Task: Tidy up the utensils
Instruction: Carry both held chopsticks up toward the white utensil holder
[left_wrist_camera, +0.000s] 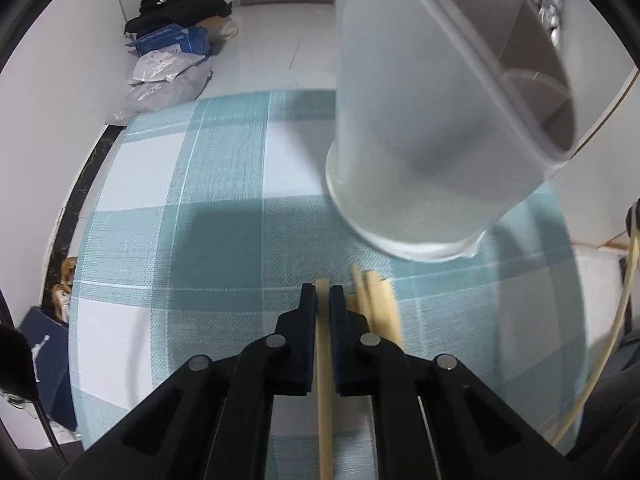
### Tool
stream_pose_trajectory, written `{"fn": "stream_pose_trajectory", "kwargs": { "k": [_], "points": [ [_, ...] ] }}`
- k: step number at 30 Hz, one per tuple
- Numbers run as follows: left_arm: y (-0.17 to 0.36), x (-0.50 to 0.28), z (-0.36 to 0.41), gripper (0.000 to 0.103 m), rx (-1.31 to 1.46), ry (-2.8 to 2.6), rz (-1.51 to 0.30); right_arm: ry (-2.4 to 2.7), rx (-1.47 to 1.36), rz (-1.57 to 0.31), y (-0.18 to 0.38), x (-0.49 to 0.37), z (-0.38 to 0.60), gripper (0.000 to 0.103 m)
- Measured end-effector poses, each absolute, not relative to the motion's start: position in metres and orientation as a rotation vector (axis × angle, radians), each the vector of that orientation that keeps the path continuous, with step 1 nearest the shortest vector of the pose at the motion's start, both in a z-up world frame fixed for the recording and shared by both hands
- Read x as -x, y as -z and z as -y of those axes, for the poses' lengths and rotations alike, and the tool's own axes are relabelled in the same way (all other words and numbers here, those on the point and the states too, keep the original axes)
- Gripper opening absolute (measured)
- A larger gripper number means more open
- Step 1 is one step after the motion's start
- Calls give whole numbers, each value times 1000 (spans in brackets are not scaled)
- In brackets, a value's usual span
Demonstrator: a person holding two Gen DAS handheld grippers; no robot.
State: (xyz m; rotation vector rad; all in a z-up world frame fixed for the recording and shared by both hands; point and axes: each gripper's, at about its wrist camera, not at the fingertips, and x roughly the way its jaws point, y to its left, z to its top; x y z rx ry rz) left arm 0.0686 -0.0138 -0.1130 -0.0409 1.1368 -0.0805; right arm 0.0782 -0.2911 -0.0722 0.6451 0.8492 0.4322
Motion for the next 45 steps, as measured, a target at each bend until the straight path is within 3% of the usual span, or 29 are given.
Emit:
{"fn": "stream_pose_trajectory", "kwargs": {
  "k": [14,45],
  "points": [
    [23,-17,-7,3,244,147,-731,-472,-335,-556,27,-33,251,5],
    [-2,13,-2,3,165,236,-780,-478,-195,-487,6,-9,232,5]
  ]
}}
